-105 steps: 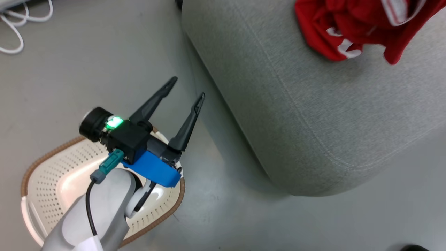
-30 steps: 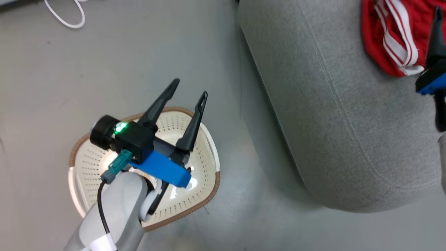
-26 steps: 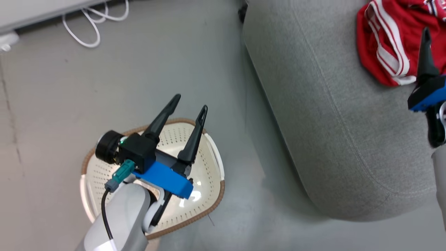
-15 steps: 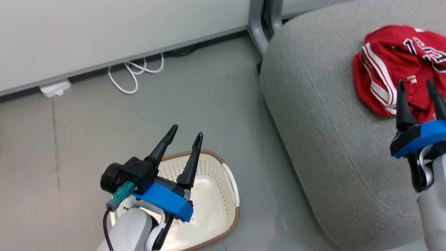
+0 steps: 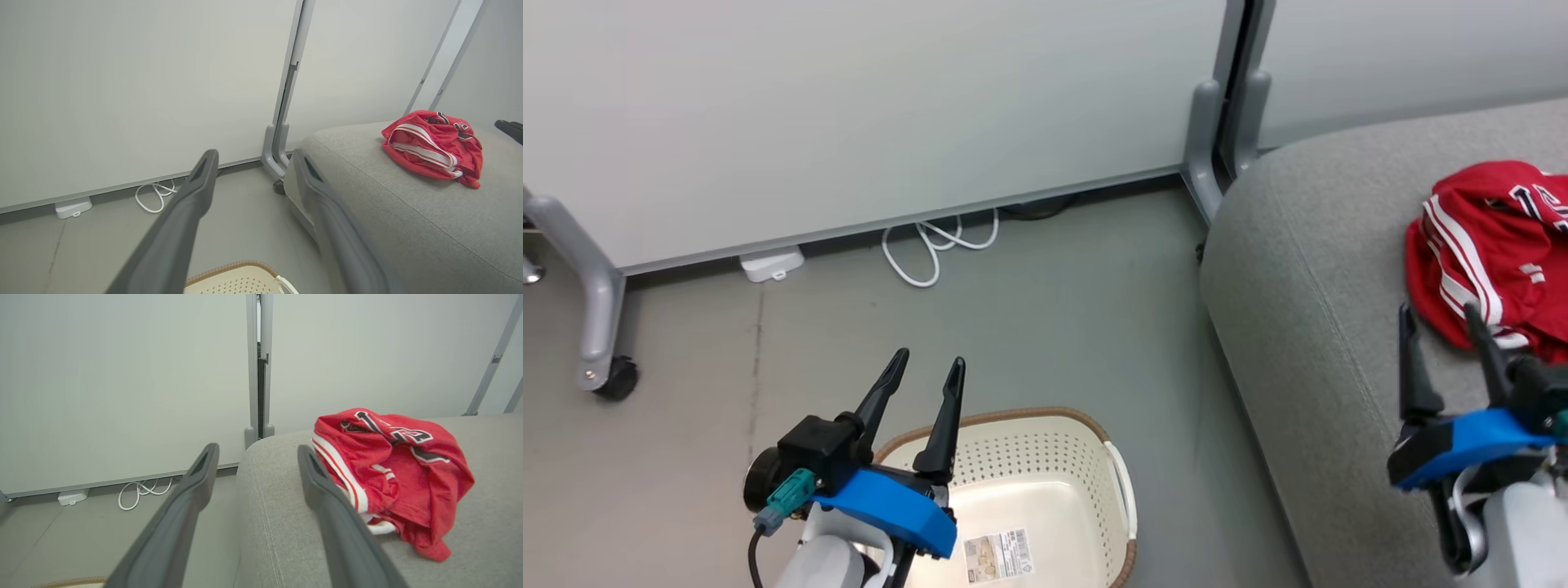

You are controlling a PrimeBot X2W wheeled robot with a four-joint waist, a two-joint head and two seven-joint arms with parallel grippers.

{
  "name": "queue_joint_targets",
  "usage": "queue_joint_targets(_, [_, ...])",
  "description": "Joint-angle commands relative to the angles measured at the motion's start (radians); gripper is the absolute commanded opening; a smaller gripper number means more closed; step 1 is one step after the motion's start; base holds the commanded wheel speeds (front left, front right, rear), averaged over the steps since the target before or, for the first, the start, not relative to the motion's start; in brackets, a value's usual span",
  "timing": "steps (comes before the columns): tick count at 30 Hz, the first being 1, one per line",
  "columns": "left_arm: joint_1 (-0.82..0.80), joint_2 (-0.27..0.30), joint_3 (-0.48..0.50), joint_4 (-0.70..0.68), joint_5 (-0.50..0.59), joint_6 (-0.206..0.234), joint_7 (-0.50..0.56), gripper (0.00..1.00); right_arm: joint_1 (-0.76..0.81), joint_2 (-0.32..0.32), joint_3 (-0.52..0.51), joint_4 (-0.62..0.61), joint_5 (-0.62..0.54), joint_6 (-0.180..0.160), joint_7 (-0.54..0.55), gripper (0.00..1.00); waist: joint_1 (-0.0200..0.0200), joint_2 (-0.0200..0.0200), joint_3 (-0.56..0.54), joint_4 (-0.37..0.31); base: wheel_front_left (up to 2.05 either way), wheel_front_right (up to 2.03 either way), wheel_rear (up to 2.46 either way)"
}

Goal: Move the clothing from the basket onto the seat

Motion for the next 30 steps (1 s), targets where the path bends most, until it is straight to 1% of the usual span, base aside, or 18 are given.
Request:
queue_joint_targets(1, [0.014,-0.001,0.011,0.005,-0.002,-0.002,-0.002,1.00,0.033,0.016,-0.002,-0.016,-0.013,0.000,0.003,1.00,0.0002,-0.0001,-0.023,0.023,0.00,0.00,0.00])
queue_joint_targets(5, [0.041,-0.003,0.046,0.025,-0.001,-0.002,-0.002,1.00,0.118,0.054,0.008,-0.081,-0.042,0.000,0.026,1.00,0.0002,-0.0001,-0.055,0.058,0.00,0.00,0.00])
queue_joint_targets(14, [0.074,-0.006,0.126,0.048,0.015,-0.002,-0.002,1.00,0.208,0.091,0.031,-0.166,-0.044,0.000,0.054,1.00,0.0002,-0.0001,-0.076,0.101,0.00,0.00,0.00])
queue_joint_targets(23, [0.080,-0.010,0.170,0.080,0.027,-0.002,-0.002,1.00,0.240,0.101,0.039,-0.200,-0.051,0.000,0.059,1.00,0.0002,-0.0001,-0.079,0.128,0.00,0.00,0.00])
queue_joint_targets(30, [0.087,-0.013,0.183,0.100,0.034,-0.002,-0.002,1.00,0.253,0.101,0.055,-0.210,-0.025,0.000,0.066,1.00,0.0002,-0.0001,-0.087,0.135,0.00,0.00,0.00])
